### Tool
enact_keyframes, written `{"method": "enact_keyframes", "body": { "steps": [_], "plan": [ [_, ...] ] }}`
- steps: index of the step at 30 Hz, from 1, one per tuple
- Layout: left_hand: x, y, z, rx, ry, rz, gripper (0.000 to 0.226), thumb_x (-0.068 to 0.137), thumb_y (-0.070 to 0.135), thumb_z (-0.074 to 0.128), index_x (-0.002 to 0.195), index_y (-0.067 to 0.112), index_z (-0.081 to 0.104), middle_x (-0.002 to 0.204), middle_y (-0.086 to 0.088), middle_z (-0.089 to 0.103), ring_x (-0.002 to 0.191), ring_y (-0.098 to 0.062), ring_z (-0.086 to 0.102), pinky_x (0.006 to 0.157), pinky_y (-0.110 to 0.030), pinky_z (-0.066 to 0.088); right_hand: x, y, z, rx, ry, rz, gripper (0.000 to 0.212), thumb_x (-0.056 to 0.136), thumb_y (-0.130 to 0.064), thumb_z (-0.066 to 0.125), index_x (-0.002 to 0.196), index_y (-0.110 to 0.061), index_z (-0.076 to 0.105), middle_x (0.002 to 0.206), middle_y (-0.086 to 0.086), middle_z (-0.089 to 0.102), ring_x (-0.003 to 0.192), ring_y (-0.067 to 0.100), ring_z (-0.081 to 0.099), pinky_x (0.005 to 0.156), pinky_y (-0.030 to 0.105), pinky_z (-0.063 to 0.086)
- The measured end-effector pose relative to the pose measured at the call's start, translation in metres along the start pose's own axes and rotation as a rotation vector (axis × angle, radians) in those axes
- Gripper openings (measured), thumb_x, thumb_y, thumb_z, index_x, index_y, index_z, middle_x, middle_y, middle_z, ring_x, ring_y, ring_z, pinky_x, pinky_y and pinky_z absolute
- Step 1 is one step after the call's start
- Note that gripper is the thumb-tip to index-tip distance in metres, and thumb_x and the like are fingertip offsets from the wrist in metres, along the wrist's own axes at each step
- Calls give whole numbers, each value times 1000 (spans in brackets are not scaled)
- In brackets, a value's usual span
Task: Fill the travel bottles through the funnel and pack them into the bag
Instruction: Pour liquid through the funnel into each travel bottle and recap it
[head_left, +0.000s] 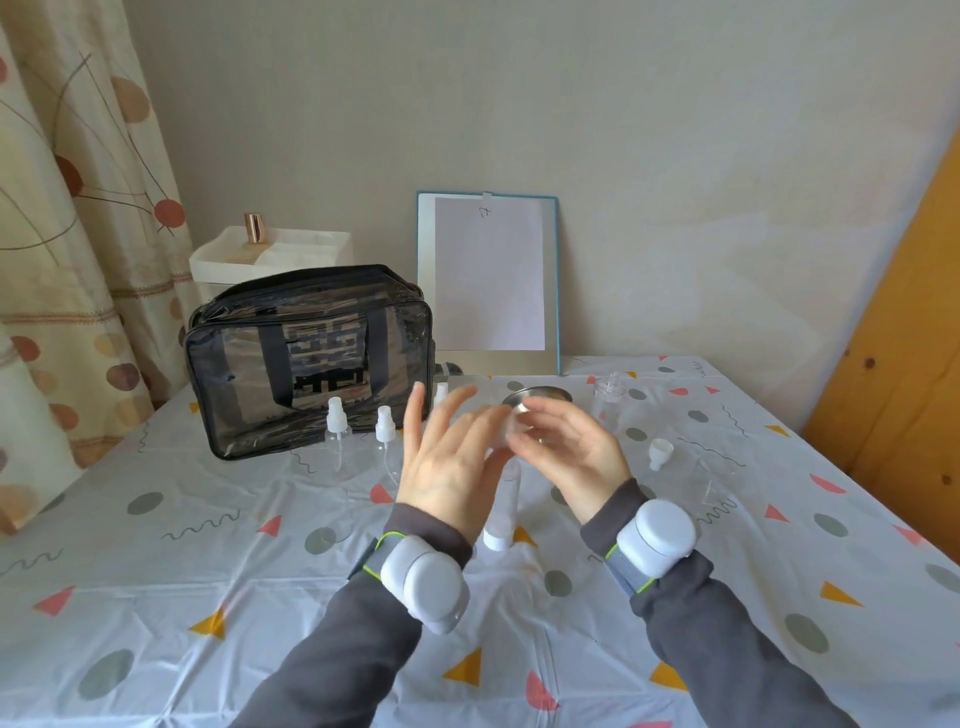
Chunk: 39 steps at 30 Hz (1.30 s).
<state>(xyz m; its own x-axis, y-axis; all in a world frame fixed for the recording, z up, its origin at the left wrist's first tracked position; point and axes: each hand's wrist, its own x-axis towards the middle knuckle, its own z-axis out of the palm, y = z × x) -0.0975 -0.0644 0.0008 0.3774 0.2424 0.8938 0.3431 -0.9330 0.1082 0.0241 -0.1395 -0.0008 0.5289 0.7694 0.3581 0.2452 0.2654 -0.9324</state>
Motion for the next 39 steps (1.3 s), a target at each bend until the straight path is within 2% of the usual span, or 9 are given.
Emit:
{"method": "enact_keyframes", "body": {
  "steps": [2, 5, 9, 18, 22, 29, 33, 36, 39],
  "plan": [
    [3, -6, -6, -148, -22, -251, 29, 77, 17, 74, 101, 5, 65, 97, -4, 67, 104, -27, 60, 105, -40, 25, 0, 2, -1, -80, -29, 11, 46, 65, -42, 78, 106, -40, 58, 108, -19, 63, 105, 4, 58, 87, 21, 46],
    [2, -22, -15, -368, 26, -680, 23, 85, 34, 61, 105, 22, 57, 92, 24, 54, 91, -8, 51, 80, -16, 31, -2, 13, 1, -244, -58, 55, 59, 70, -23, 79, 116, -38, 45, 121, -18, 51, 113, 4, 50, 95, 23, 41],
    [-11, -55, -26, -365, 58, -953, 26, 84, 44, 59, 106, 32, 50, 96, 17, 55, 87, -6, 49, 79, -23, 33, -7, 23, 10, -310, -72, 126, 67, 72, -16, 78, 125, -30, 40, 118, -6, 52, 110, 12, 52, 99, 26, 39],
    [-54, -129, -52, -84, -79, -1236, 35, 84, 36, 61, 110, 13, 58, 110, -14, 56, 85, -27, 57, 83, -42, 50, -8, 23, 19, -382, -7, 123, 39, 73, -17, 77, 109, -15, 61, 100, -3, 63, 94, 12, 59, 87, 16, 43],
    [-67, -134, -48, 54, -318, -1223, 25, 84, 21, 62, 104, 6, 66, 104, -20, 64, 91, -36, 58, 78, -35, 42, -8, 23, 22, -386, 9, 129, 41, 72, -17, 77, 110, -15, 62, 100, -2, 64, 93, 10, 59, 87, 17, 44],
    [-77, -134, -41, 102, -388, -1218, 20, 82, 21, 62, 96, 7, 67, 94, -17, 66, 78, -33, 54, 70, -30, 40, -9, 23, 18, -366, 9, 144, 40, 73, -15, 77, 110, -13, 62, 103, 1, 65, 92, 9, 59, 77, 6, 41],
    [-78, -130, -43, 106, -453, -1274, 52, 83, 21, 61, 129, 4, 46, 119, -19, 57, 109, -36, 50, 93, -40, 43, -10, 23, 17, -355, 4, 147, 40, 73, -15, 77, 110, -13, 62, 103, 0, 64, 93, 9, 58, 75, 5, 41],
    [-69, -111, -50, 171, -393, -1280, 72, 77, 16, 66, 139, 9, 31, 139, -19, 34, 127, -36, 29, 106, -45, 28, -11, 23, 17, -350, 4, 146, 39, 73, -16, 77, 109, -14, 62, 103, -1, 64, 93, 9, 58, 79, 9, 42],
    [-52, -85, -57, 151, -179, -1036, 77, 70, 6, 67, 138, 7, 32, 140, -18, 29, 129, -35, 22, 108, -42, 18, -10, 24, 17, -343, 15, 142, 39, 72, -16, 78, 107, -14, 63, 99, -5, 63, 90, 8, 58, 70, -1, 41]
  ]
}}
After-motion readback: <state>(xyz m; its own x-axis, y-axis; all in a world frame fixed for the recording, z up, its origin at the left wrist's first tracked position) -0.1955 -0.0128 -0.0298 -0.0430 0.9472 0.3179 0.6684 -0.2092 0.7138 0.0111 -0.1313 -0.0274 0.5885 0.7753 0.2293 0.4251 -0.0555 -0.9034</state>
